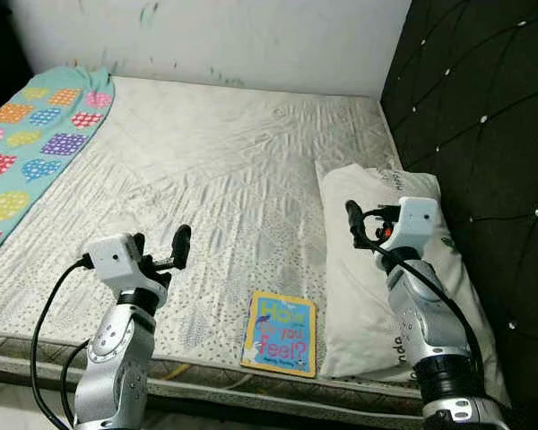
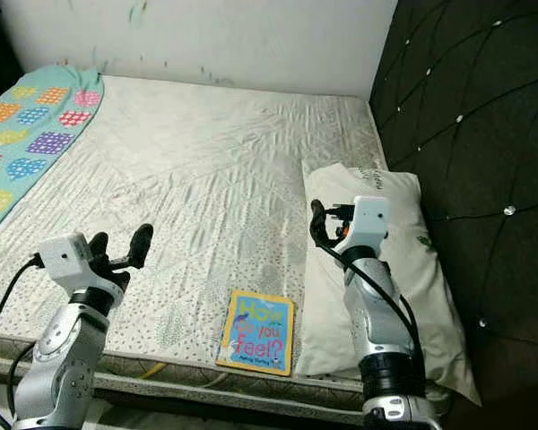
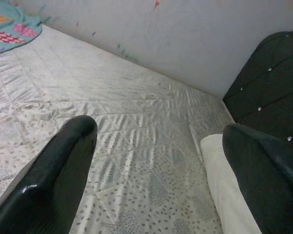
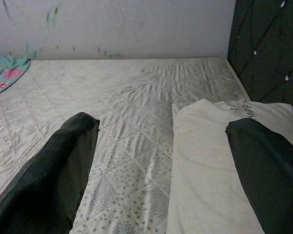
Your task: Clean up the room
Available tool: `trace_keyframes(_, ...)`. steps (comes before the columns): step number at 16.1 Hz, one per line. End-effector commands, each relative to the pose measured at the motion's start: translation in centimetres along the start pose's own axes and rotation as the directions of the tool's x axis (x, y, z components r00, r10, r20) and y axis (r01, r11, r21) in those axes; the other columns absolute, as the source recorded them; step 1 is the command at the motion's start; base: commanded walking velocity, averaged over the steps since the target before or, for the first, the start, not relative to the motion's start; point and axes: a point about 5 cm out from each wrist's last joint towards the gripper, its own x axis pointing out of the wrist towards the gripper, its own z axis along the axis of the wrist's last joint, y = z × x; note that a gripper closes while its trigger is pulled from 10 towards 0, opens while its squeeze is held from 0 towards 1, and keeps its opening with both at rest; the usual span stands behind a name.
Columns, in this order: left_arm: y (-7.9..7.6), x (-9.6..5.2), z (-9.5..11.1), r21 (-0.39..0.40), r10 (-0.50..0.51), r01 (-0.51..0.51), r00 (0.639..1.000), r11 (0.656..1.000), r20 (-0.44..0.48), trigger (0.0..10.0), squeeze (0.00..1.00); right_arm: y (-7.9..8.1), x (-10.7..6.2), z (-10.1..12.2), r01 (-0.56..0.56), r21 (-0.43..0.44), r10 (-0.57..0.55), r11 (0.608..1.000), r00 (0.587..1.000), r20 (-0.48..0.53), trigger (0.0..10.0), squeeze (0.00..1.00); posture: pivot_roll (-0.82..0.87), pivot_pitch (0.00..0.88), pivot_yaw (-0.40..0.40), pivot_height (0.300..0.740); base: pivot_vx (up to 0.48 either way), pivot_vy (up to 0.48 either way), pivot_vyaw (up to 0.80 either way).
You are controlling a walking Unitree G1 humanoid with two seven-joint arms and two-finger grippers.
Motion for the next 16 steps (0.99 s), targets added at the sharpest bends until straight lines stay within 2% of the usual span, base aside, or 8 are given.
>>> trace_keyframes(1, 0.2, -0.4, 0.1, 0.011, -0.002, 0.002, 1.0, 1.0, -0.009, 10.0, 0.0, 0.6, -0.4, 0.4, -0.062, -0.027, 0.062, 0.998, 0.997, 0.034, 10.0, 0.0, 0.02, 0.0, -0.024, 0.74, 0.0, 0.0, 0.0)
trace_keyframes(6, 0.7, -1.1, -0.3, 0.009, 0.027, -0.027, 0.999, 1.0, -0.032, 10.0, 0.0, 0.2, -1.5, -0.1, -0.012, -0.054, 0.011, 0.998, 1.0, -0.018, 10.0, 0.0, 0.01, 0.0, -0.016, 0.74, 0.0, 0.0, 0.0)
trace_keyframes(8, 0.7, -1.3, -0.3, 0.001, 0.03, -0.03, 0.999, 1.0, -0.04, 10.0, 0.0, 0.3, -1.8, -0.3, -0.028, 0.0, 0.028, 1.0, 0.999, -0.03, 10.0, 0.0, 0.01, 0.0, -0.014, 0.74, 0.0, 0.0, 0.0)
trace_keyframes(11, 0.6, -1.4, -0.4, 0.003, 0.022, -0.021, 0.999, 1.0, -0.047, 10.0, 0.0, 0.5, -2.2, -0.6, -0.024, -0.005, 0.024, 1.0, 0.999, -0.045, 10.0, 0.0, 0.01, 0.0, -0.016, 0.74, 0.0, 0.0, -0.59)
trace_keyframes(13, 0.5, -1.5, -0.3, 0.003, 0.02, -0.02, 0.999, 1.0, -0.044, 10.0, 0.0, 0.6, -2.3, -0.6, -0.037, -0.012, 0.036, 0.999, 0.998, -0.044, 10.0, 0.0, 0.02, 0.0, -0.02, 0.74, 0.0, 0.0, 0.0)
trace_keyframes(16, 0.5, -1.5, -0.2, -0.002, 0.02, -0.02, 0.999, 1.0, -0.042, 10.0, 0.0, 0.5, -2.2, -0.5, -0.037, -0.013, 0.036, 0.999, 0.998, -0.048, 10.0, 0.0, 0.02, 0.0, -0.025, 0.74, 0.0, 0.285, 0.0)
